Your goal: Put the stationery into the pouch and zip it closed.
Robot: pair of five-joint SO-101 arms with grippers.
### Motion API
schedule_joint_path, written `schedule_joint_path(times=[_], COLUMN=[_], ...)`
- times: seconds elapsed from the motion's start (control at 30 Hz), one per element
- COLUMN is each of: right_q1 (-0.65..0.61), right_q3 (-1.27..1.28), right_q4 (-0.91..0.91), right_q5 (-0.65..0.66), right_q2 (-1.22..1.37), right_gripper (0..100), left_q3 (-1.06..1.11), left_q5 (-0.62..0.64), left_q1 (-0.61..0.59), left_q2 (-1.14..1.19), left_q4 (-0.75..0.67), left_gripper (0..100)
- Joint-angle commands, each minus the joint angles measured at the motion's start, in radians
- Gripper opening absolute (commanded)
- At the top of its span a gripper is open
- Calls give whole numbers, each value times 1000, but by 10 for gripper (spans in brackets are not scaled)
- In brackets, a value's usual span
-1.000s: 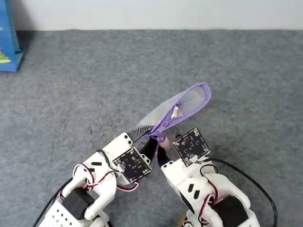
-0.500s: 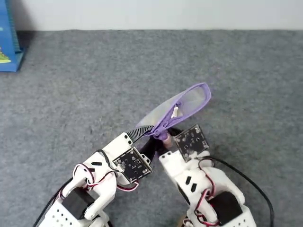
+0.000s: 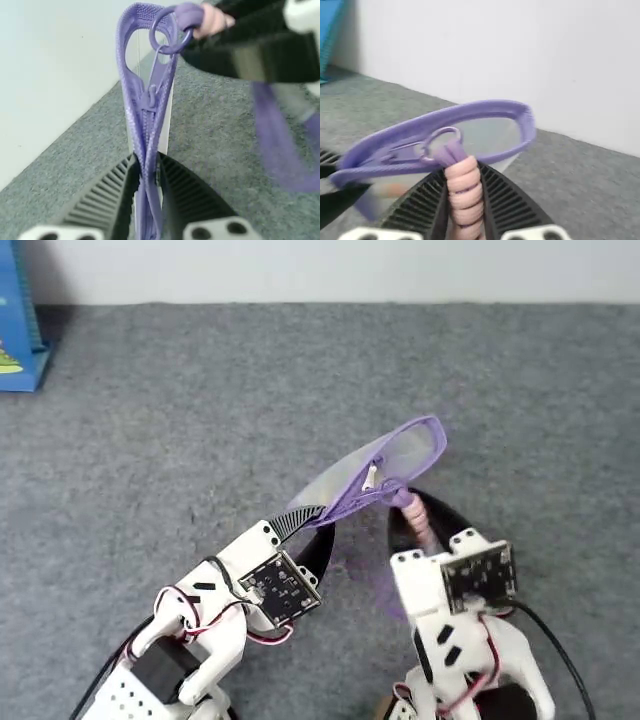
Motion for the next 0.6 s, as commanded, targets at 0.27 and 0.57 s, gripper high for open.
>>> schedule_joint_path(times=[0.27,0.57], right_q1=[280,446], right_q3=[81,77], right_q4=[-378,-650], right_q5=[-68,-130], right_q2=[183,444], right_gripper=[7,7], left_q3=[-16,-16], left_q5=[-8,-8], left_q1=[-21,-21], left_q2=[-2,-2], left_q4=[15,15], left_gripper=[10,10])
